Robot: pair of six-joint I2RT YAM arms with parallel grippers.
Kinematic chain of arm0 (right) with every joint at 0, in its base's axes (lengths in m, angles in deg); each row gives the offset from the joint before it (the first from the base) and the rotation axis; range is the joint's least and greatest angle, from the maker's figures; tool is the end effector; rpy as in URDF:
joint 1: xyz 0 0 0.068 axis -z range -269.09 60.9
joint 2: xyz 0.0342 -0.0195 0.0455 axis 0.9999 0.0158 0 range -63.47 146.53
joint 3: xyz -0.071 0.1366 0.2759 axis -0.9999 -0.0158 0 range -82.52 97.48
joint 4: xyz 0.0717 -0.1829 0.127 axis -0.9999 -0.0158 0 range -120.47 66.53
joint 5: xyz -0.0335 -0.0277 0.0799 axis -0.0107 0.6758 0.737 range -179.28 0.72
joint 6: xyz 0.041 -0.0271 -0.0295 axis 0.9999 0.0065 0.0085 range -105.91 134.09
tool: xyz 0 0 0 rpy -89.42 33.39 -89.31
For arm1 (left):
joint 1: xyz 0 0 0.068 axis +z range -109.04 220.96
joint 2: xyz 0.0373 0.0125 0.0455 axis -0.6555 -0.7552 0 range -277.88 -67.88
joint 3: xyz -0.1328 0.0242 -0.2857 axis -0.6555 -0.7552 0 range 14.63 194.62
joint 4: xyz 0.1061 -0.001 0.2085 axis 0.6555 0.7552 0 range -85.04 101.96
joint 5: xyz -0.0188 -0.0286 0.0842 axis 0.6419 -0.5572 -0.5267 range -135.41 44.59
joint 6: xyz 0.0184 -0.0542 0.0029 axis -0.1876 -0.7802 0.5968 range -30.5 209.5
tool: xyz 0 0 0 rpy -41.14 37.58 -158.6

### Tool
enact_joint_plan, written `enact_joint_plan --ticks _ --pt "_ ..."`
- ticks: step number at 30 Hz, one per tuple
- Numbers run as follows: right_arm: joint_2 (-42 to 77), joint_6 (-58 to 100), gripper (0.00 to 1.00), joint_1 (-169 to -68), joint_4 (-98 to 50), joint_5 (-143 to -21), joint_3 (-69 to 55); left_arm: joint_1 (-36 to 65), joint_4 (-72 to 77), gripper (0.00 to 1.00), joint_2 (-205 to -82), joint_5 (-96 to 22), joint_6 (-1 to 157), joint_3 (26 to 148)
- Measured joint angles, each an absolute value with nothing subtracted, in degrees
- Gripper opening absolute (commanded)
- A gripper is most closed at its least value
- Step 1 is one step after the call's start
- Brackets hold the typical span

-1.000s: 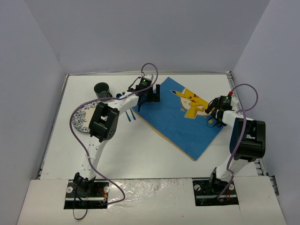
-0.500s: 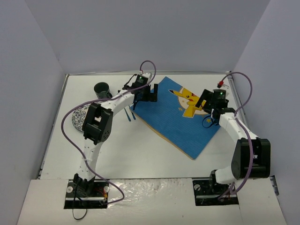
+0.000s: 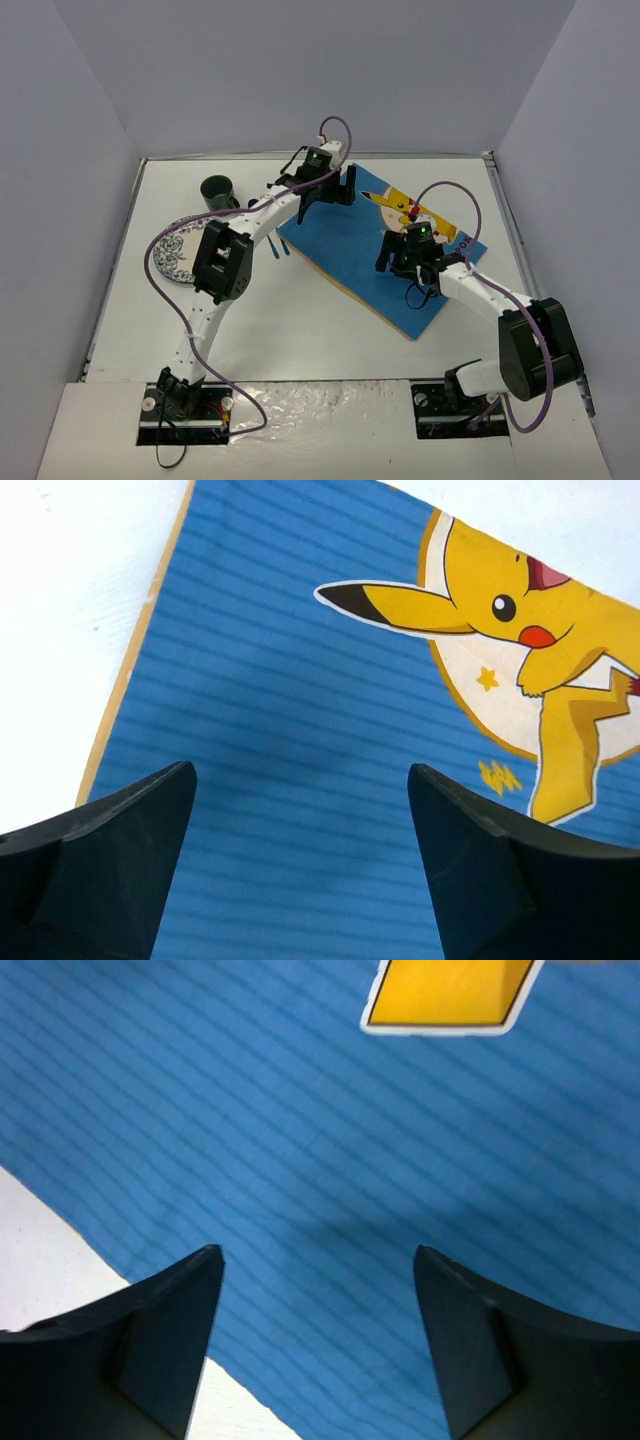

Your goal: Set the dinner table for one person

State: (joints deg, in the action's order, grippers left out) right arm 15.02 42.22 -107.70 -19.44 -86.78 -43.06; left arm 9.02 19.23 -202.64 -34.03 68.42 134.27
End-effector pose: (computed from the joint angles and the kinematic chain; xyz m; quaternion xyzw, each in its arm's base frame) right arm 0.2435 0.0838 0.2609 0.0636 0.8846 0.2009 0.4161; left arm 0.4709 -0.3029 0.2784 0.1311 0.8505 -0.3008 0.4112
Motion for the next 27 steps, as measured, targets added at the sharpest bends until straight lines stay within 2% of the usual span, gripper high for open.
enact_joint_plan --ticks 5,19,27 --pt "14.45 44.05 0.61 -109.33 -19.3 -86.94 -45.56 8.82 16.8 0.74 -208.48 -31.12 68.23 137.52" --pt "13.96 46.71 0.6 -109.45 -18.95 -86.97 -49.35 7.29 11.97 0.75 -219.53 -26.87 66.3 147.8" --pt "13.96 48.25 0.6 -109.45 -19.02 -87.17 -50.6 7.29 11.94 0.75 -221.05 -26.8 64.72 150.09"
